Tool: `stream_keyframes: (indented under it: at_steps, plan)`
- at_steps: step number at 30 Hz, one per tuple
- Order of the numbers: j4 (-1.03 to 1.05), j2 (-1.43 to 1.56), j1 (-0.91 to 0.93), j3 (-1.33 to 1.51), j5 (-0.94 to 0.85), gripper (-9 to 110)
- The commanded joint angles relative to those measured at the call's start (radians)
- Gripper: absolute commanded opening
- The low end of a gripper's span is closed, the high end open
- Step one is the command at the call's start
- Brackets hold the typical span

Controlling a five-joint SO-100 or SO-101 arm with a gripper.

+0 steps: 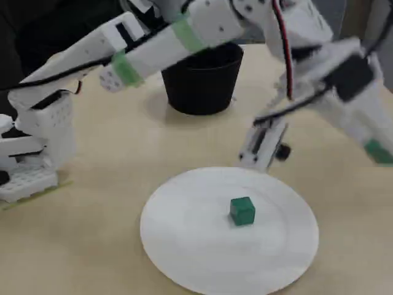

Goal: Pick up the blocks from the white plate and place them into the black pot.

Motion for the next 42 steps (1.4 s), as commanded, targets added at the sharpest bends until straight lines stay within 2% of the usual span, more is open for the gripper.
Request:
stream_keyframes:
  at_steps: [1, 6, 11, 17, 22, 28, 33, 42]
  plan:
    - [0.040, 0.097, -0.107, -0.129, -0.124, -2]
    - [0.110, 0.190, -0.253, -0.129, -0.245, -2]
    - [0.183, 0.278, -0.408, -0.129, -0.483, -2]
    - [0.193, 0.413, -0.681, -0.046, -0.690, -2]
    - [0.193, 0.480, -0.905, 0.095, -0.723, -2]
    - [0.189, 0.765, -1.052, 0.672, -0.733, -2]
    - [0.186, 0.816, -1.118, 0.927, -0.724, -2]
    - [0.181, 0.764, -1.092, 1.069, -0.755, -2]
